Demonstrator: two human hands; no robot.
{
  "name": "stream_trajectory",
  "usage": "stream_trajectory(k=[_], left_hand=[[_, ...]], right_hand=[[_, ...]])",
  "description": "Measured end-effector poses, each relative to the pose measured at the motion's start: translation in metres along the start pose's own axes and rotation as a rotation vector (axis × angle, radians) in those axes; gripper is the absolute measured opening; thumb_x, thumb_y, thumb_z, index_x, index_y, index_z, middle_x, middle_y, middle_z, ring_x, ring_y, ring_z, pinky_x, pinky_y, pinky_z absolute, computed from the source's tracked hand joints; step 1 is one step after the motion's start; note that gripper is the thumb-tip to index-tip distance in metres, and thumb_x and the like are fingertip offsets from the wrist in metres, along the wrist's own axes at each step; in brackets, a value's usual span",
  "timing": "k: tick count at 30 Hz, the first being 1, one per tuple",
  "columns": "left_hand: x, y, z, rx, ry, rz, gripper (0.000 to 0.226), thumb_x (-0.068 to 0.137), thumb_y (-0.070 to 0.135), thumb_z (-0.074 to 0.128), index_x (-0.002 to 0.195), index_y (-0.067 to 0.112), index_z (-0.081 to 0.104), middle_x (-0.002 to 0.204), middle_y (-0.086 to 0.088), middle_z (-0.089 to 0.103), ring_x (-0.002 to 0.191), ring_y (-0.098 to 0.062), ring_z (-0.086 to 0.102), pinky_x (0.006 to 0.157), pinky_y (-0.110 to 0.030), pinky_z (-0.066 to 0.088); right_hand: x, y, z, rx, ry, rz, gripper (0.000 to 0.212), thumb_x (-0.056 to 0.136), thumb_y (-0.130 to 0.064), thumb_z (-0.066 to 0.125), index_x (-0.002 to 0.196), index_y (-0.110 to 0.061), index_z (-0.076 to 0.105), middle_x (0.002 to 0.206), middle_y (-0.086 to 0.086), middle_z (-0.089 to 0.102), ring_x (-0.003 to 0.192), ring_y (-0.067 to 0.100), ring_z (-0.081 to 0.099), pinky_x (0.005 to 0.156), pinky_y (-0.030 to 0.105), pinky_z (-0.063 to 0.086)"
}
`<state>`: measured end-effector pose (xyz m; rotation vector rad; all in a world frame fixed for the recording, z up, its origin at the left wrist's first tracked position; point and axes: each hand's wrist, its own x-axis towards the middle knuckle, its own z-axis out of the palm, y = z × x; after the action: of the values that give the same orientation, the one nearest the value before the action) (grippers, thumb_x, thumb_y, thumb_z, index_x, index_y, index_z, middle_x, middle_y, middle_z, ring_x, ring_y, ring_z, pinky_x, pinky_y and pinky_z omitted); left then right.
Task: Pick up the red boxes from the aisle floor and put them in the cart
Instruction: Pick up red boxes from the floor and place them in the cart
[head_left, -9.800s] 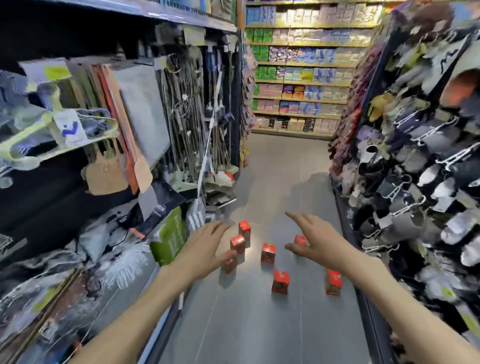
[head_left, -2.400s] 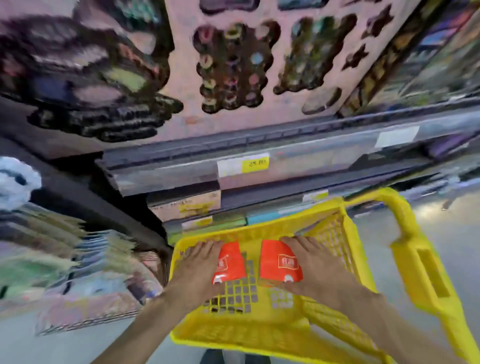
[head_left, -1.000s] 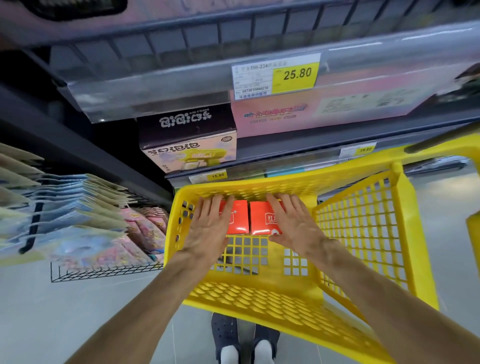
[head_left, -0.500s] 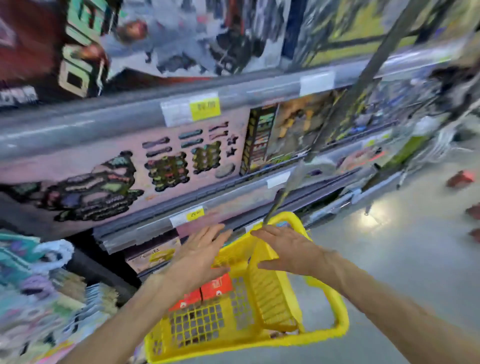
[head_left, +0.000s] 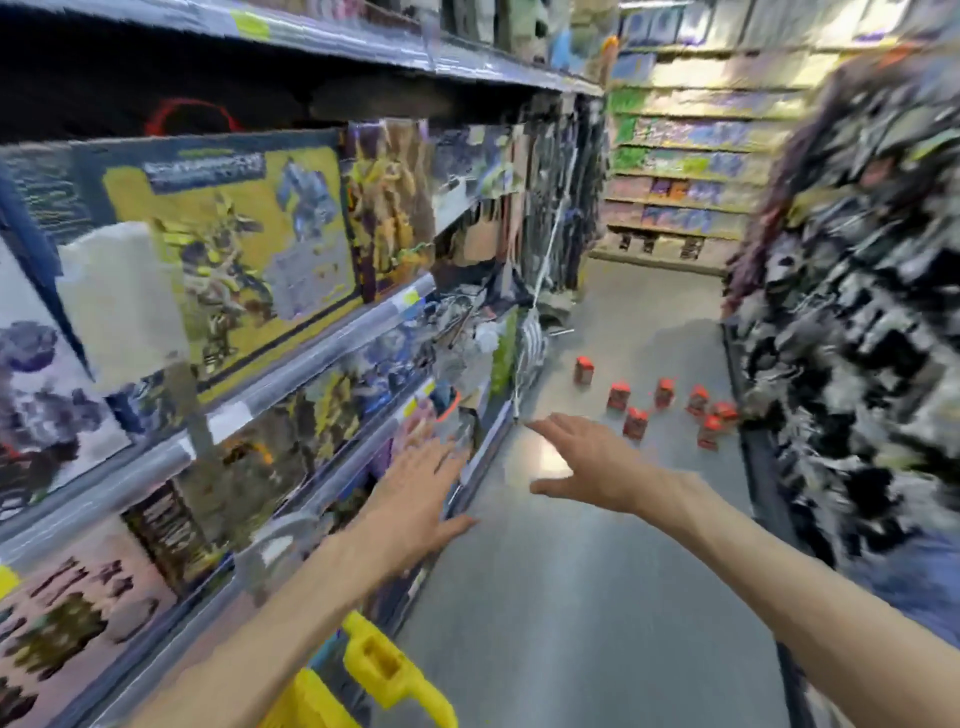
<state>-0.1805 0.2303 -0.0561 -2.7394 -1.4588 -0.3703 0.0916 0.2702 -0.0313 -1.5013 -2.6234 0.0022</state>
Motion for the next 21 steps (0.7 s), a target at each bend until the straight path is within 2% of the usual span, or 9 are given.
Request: stream_trajectory(k=[2,5,7,10,14,21], left_hand=[[0.055,0.024,0.001,0.026,0.020,0.051,0.082,0.081,0.069,0.045,0.142,0.014,0.044,0.142,-0.008,0.049,0.132,-0.029,0.045,0.110,-0.039,0.036],[0.138,0.055,0.011,0.064,0.044,0.107,0.081,0.079,0.072,0.038,0.131,0.013,0.057,0.129,-0.009,0.061,0.120,-0.029,0.059,0.101,-0.036,0.044],[0.194,0.071,0.024,0.034,0.028,0.133,0.087,0.081,0.075,0.035,0.141,0.013,0.048,0.140,-0.011,0.051,0.131,-0.031,0.049,0.108,-0.041,0.039],[0.270,0.093,0.046,-0.006,0.005,0.125,0.089,0.083,0.077,0.036,0.149,0.018,0.032,0.150,-0.006,0.038,0.140,-0.026,0.034,0.114,-0.040,0.030],[0.356,0.122,0.065,-0.063,0.043,0.144,0.086,0.084,0.073,0.046,0.149,0.016,0.035,0.151,-0.005,0.040,0.140,-0.023,0.036,0.114,-0.037,0.030],[0.499,0.126,0.107,-0.094,0.013,0.200,0.091,0.082,0.075,0.039,0.150,0.016,0.032,0.154,-0.007,0.036,0.141,-0.026,0.033,0.115,-0.034,0.024]], right_hand=[[-0.020,0.050,-0.017,-0.010,0.012,0.089,0.086,0.078,-0.073,0.051,0.148,-0.027,0.031,0.129,0.005,0.053,0.119,0.029,0.053,0.096,0.043,0.045],[-0.047,0.128,-0.040,-0.007,0.027,0.198,0.085,0.083,-0.061,0.064,0.151,-0.023,0.030,0.139,0.005,0.050,0.126,0.027,0.049,0.101,0.039,0.042],[-0.061,0.183,-0.051,-0.008,0.038,0.241,0.085,0.083,-0.060,0.064,0.152,-0.024,0.029,0.142,0.003,0.048,0.127,0.025,0.048,0.102,0.035,0.040],[-0.076,0.258,-0.066,-0.009,0.071,0.325,0.086,0.082,-0.061,0.065,0.152,-0.024,0.030,0.139,0.002,0.049,0.126,0.023,0.049,0.101,0.033,0.040],[-0.081,0.339,-0.073,-0.003,0.098,0.406,0.087,0.081,-0.060,0.066,0.151,-0.020,0.033,0.140,0.005,0.051,0.130,0.025,0.047,0.106,0.034,0.039],[-0.038,0.465,-0.069,0.021,0.118,0.446,0.091,0.076,-0.068,0.059,0.150,-0.022,0.030,0.137,0.004,0.052,0.125,0.024,0.050,0.103,0.040,0.043]])
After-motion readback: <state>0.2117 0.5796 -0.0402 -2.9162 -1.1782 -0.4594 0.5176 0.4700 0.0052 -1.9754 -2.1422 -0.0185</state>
